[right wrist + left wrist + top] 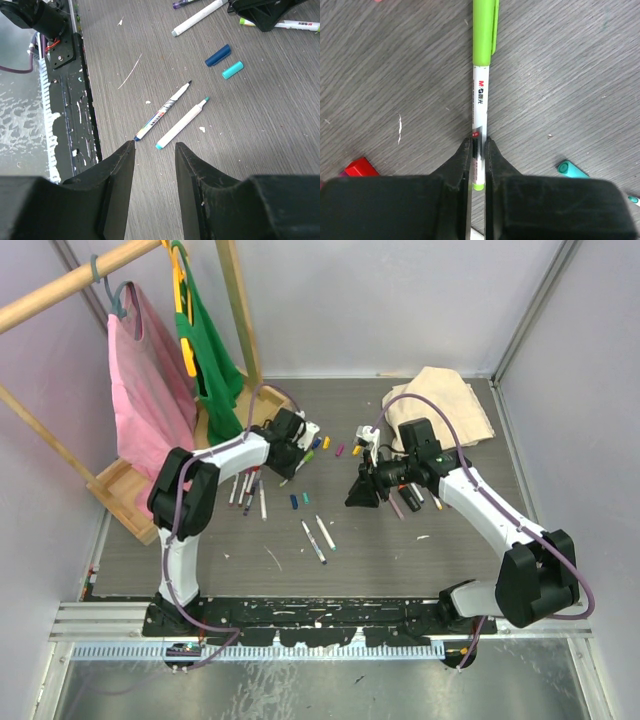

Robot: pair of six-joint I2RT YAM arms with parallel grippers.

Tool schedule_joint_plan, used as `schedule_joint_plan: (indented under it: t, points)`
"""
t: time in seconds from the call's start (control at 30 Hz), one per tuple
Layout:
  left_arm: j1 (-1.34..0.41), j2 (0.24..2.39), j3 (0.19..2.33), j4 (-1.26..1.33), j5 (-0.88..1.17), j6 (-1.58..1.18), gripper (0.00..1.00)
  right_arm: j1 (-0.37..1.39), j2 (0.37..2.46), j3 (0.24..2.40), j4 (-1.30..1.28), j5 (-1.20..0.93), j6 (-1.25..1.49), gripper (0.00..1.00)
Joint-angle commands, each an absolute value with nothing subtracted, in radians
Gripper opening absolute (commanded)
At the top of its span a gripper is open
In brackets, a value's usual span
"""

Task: Open the pen caps
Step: Pick up the pen from the center of the board.

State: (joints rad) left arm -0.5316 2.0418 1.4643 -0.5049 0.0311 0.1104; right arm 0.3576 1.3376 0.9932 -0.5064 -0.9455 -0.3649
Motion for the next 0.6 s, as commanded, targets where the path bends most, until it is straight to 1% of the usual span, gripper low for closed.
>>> schedule_joint_plan:
  t: [0.0,0.03,0.27,0.43,0.57]
  points:
    - [-0.543,1.969,1.413,-0.464,-0.025,0.090,0.03,0.353,1.335,1.019,-0.501,-0.963,-0.380,0.44]
    - [-0.543,1.952,1.403,-0.452,-0.033,0.087,0.00,0.353,1.335,1.019,-0.500,-0.965,-0.380,0.44]
    - [-0.543,1.762,1.295,-0.349,-0.024,0.038,0.00,0.349,1.329,1.020,-0.499,-0.981,-0.379,0.43]
    - [-0.545,1.599,1.179,-0.260,0.061,-0.025,0.00,0.321,1.277,0.988,-0.440,-1.008,-0.328,0.44]
    - [-0.545,1.451,1.046,-0.105,0.182,-0.138,0.00,0.276,1.198,0.935,-0.320,-1.059,-0.230,0.44]
